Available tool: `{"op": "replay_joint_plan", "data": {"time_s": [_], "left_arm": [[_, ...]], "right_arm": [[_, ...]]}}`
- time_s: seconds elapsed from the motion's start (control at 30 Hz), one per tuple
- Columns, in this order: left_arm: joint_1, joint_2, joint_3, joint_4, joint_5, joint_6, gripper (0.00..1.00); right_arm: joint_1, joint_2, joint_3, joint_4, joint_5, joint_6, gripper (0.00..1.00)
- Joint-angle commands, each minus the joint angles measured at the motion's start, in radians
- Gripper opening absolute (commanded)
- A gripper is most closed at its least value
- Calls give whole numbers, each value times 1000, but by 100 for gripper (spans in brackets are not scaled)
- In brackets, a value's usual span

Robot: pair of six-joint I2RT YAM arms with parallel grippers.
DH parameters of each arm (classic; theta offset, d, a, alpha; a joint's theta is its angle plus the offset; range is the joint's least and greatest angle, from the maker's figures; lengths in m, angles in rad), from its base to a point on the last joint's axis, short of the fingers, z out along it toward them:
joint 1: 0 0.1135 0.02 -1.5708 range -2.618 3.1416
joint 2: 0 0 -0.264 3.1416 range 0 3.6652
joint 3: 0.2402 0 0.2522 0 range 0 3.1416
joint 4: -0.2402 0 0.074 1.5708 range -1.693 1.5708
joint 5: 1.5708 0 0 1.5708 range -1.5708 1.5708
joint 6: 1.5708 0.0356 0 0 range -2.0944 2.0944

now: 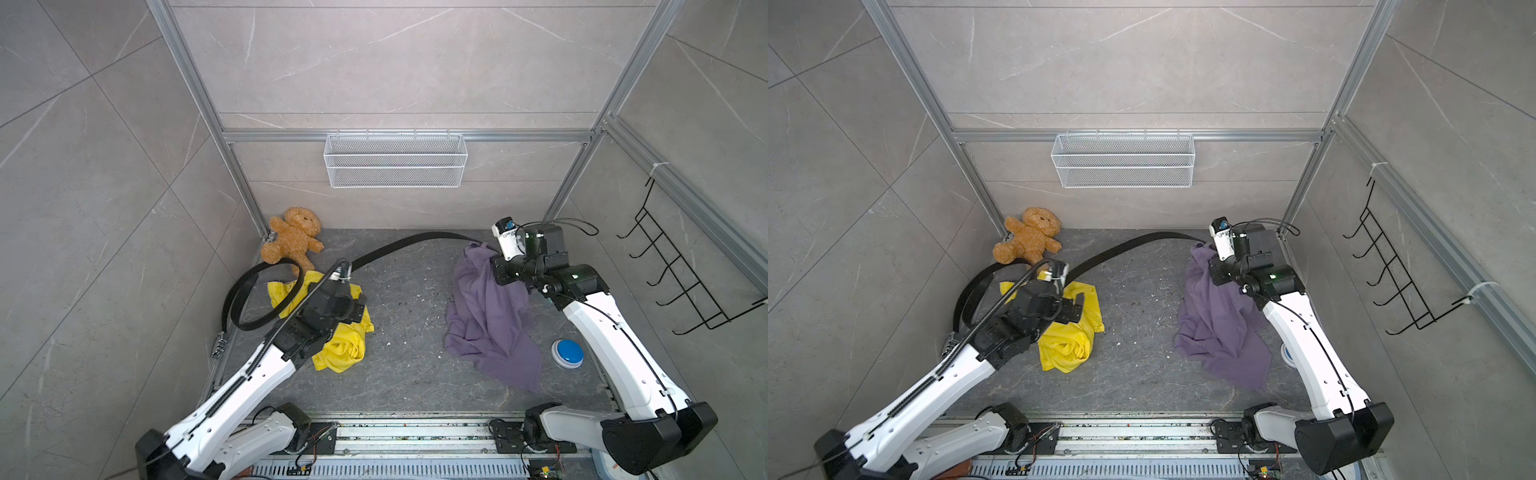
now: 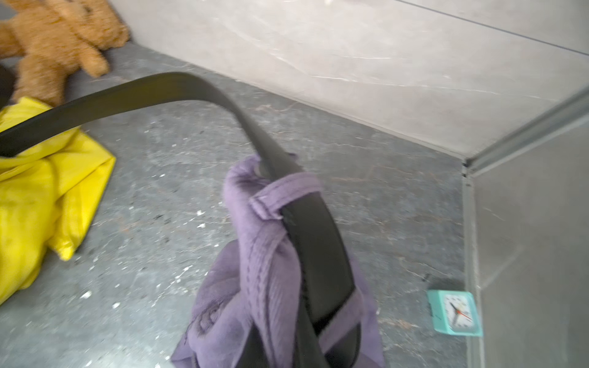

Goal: Remove the belt from the trousers

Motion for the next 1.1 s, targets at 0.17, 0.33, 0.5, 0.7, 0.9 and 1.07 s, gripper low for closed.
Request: {"op": "replay_joint_plan", "data": {"time_s": [0.17,0.33,0.5,0.7,0.9,1.07], "left_arm": [[-177,289,226,338,135,302,100],[-135,412,322,394,191,482,100],[-35,396,306,442,362,581,100],[55,399,257,480,694,797,100],[75,478,355,385,868,896,100],[77,538,417,428,883,935,99]], "right_arm": [[182,7,81,-50,-27,-31,0],[271,-4,84,-71,-13,-80,0],[314,-31,81,-114,-23,-121,0],[335,-78,78,-132,-70,-194,0],[337,-112,80,-163,-108,-269,0],[337,-120,75,-187,-147,-301,0]]}}
